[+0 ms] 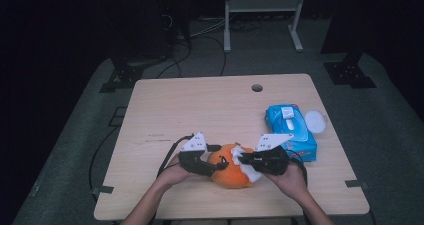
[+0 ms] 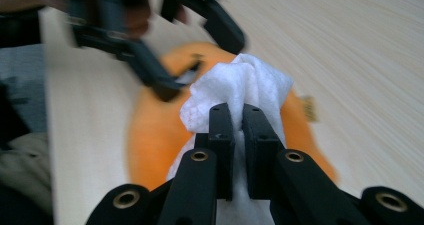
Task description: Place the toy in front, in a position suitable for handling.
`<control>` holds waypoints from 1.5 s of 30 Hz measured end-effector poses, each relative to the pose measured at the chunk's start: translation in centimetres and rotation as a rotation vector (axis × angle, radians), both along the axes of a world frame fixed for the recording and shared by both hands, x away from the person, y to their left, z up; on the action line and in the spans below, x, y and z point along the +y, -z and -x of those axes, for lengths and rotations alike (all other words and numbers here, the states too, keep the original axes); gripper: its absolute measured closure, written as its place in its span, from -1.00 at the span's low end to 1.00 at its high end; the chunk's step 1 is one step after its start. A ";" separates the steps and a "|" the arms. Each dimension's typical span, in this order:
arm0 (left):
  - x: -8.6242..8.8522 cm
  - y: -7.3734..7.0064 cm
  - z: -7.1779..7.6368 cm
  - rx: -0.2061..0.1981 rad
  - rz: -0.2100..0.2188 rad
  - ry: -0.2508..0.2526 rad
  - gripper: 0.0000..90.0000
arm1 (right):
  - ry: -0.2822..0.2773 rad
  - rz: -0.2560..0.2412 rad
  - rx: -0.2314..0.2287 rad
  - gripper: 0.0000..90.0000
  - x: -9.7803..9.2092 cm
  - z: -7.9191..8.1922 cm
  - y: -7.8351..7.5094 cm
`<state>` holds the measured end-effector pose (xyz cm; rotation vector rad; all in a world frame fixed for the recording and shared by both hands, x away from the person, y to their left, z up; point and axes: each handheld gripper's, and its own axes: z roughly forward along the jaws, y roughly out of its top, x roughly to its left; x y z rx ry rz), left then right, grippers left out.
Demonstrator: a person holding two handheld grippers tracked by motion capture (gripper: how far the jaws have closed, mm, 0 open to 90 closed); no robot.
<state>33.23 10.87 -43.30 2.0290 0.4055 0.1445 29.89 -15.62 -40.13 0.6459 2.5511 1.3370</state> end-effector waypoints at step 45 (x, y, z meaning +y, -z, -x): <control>0.6 0.7 -0.8 0.071 0.041 -0.020 -0.41 | 0.113 0.002 0.030 0.85 -1.8 -2.9 1.6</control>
